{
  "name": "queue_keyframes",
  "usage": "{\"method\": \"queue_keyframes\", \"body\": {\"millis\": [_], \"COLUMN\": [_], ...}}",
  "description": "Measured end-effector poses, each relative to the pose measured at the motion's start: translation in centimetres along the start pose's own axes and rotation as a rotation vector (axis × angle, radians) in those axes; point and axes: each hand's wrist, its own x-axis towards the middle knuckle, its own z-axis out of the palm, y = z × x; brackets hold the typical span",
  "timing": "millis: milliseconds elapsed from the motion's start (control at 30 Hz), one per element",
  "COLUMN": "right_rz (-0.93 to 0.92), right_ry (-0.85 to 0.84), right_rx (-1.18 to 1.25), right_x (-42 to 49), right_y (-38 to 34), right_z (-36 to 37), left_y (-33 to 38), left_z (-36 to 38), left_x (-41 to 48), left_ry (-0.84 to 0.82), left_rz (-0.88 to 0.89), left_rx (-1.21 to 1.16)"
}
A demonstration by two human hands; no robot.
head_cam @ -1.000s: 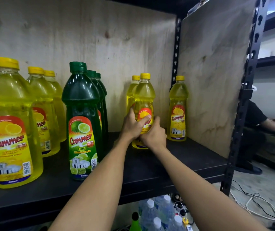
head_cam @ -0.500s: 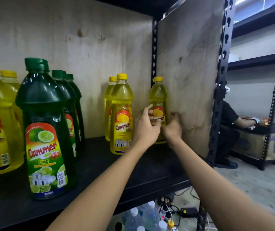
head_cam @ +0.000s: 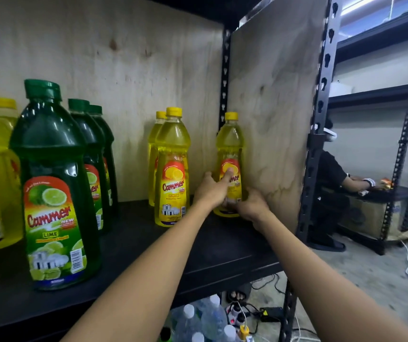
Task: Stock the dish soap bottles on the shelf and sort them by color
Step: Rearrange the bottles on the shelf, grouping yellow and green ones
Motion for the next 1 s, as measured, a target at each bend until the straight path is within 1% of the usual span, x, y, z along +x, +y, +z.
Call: {"method": "queue_keyframes", "body": {"millis": [133, 267, 367, 533, 700, 867, 933, 967, 1000], "right_rz": [0.039, 0.0, -0.034, -0.084, -0.089, -0.073, -0.07, -0.083, -0.111], "right_ry": [-0.116, -0.224, -0.295, -0.372, -0.384, -0.392, -0.402, -0.374, -0.306], "right_rx": [-0.019, -0.024, -0.007, -0.002, 0.01, 0.016, 0.037, 0.058, 0.063], "right_x": [-3.0, -6.8, -9.5, -12.5, -14.0, -14.1, -14.5, -14.9, -15.6], "right_y": [-0.1, -1.0, -2.1, -4.0, -4.3, -4.2, -4.6, -4.9, -5.1], "right_z": [-2.1, -3.3, -2.9, -1.2, -0.4, -0.5, -0.7, -0.6, -0.5], "left_y": [0.4, 1.2, 1.5, 1.4, 1.4, 1.3, 1.5, 2.0, 2.5], "left_z": [-1.8, -4.8, -7.3, -10.6, -11.5, -11.4, -11.3, -11.5, -11.7], "left_x": [-3.8, -7.9, -10.8, -14.1, -16.1, -16.5, -17.1, -17.6, -18.3], "left_ry": [0.037, 0.027, 0.022, 0.062, 0.081, 0.105, 0.088, 0.076, 0.057], "left_rz": [0.048, 0.036, 0.019, -0.015, -0.024, -0.021, -0.038, -0.034, -0.018], "left_rx": [0.124, 0.22, 0.231, 0.286, 0.245, 0.262, 0.267, 0.274, 0.291]}}
